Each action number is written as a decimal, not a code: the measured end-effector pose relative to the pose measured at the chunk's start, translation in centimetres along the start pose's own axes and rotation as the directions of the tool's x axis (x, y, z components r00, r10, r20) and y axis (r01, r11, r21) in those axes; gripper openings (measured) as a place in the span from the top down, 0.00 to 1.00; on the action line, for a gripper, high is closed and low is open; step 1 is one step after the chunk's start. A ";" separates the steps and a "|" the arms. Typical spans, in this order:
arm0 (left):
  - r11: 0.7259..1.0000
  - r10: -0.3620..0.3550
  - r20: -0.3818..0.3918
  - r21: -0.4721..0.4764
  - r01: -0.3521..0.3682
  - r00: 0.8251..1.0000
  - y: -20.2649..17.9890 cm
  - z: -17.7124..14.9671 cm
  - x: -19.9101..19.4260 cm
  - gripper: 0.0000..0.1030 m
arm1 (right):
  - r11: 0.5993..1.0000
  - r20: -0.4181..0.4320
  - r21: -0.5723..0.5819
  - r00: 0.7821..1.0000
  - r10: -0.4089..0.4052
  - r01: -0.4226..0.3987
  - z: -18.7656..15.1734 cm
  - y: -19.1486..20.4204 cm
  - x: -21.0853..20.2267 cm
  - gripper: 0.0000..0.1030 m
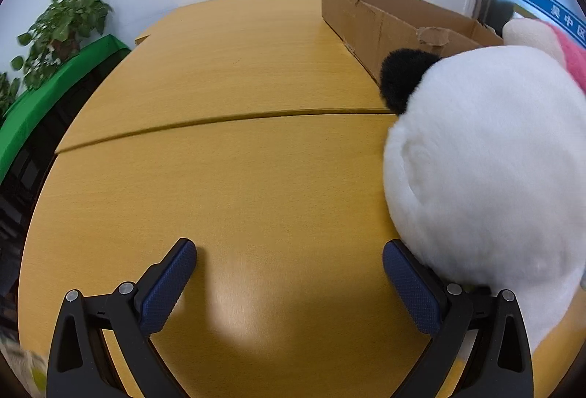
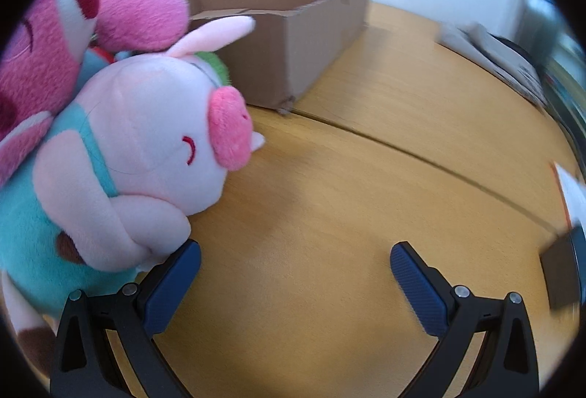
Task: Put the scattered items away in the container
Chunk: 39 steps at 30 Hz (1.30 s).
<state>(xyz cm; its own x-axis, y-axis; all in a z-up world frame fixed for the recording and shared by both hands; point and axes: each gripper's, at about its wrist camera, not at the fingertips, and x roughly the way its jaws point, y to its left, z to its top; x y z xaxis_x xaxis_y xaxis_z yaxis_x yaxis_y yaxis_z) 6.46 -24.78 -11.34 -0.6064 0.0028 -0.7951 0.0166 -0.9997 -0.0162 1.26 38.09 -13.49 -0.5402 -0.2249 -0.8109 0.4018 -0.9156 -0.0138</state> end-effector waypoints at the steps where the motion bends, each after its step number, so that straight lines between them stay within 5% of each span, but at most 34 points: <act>1: 1.000 0.006 0.019 -0.020 -0.006 1.000 -0.1 -0.6 -1.1 0.00 | 1.000 -0.002 0.021 1.000 -0.015 0.015 -0.4 0.0 -0.3 0.00; 5: 0.988 0.038 0.095 -0.155 -0.023 0.995 -0.2 -2.5 -7.9 0.00 | 0.982 -0.022 0.155 0.994 -0.107 0.109 -3.3 -0.4 -3.5 0.00; 7: 0.974 0.056 0.124 -0.226 -0.027 0.991 -0.7 -3.1 -11.7 0.00 | 0.965 0.033 0.225 0.989 -0.143 0.132 -4.8 -0.1 -7.0 0.00; 12: 0.986 0.066 0.218 -0.163 -0.030 0.974 -7.4 -2.5 -18.2 0.00 | 0.950 0.207 0.273 0.955 -0.210 0.150 -5.2 4.4 -15.6 0.00; 19: 0.990 -0.047 0.165 -0.123 0.067 0.985 -16.5 -1.2 -18.7 0.00 | 0.951 0.348 0.304 0.924 -0.159 0.050 -2.1 12.3 -19.8 0.00; 25: 0.992 -0.108 0.158 -0.053 0.118 0.981 -21.5 -0.5 -19.1 0.00 | 0.953 0.268 0.289 0.949 -0.168 0.087 0.4 16.9 -19.6 0.00; 39: 0.986 -0.163 0.154 0.007 0.164 0.975 -24.6 1.1 -19.6 0.00 | 0.942 0.209 0.292 0.950 -0.233 0.167 2.3 18.9 -19.3 0.00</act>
<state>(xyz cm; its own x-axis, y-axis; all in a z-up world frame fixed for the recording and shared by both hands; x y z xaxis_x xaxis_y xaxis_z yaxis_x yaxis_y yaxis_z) 17.09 -0.29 5.32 -0.7160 0.1622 -0.6790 -0.0888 -0.9859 -0.1419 17.55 24.37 3.26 -0.7613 -0.0699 -0.6447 0.0723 -0.9971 0.0227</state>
